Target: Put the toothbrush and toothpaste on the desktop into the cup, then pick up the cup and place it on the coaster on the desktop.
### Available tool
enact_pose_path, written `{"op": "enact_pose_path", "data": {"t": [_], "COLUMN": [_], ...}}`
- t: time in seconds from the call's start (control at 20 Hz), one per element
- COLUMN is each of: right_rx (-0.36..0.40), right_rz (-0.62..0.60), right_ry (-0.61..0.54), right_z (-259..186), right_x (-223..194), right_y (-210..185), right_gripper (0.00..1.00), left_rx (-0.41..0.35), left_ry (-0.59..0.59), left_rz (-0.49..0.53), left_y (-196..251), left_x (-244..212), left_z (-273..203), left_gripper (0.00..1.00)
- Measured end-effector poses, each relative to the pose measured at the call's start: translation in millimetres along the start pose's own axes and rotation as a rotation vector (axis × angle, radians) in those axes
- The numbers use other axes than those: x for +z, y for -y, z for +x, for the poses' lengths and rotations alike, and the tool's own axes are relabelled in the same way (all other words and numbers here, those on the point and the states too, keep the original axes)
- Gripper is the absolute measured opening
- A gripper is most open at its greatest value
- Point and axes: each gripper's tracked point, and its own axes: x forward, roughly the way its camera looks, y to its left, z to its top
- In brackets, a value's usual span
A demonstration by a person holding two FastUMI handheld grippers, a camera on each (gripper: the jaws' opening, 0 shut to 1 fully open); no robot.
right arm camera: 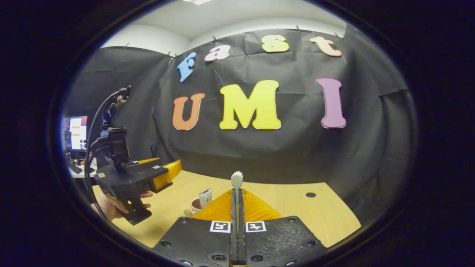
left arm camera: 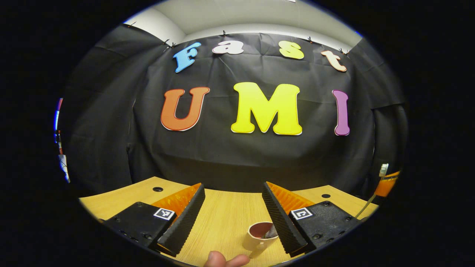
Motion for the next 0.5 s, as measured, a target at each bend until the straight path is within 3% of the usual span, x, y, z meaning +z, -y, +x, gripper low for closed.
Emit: {"op": "enact_pose_path", "data": {"t": [0.3, 0.5], "right_rx": [0.134, 0.188], "right_rz": [-0.059, -0.001], "right_ry": [0.066, 0.081], "right_z": [41, 59], "right_x": [28, 42], "right_y": [-61, -83], "right_gripper": [0.00, 0.00], "left_rx": [0.049, 0.073], "left_ry": [-0.025, -0.048], "left_rz": [-0.025, -0.023], "left_y": [-36, -55], "left_x": [-5, -11], "left_z": [-16, -24], "left_gripper": [0.98, 0.98]}}
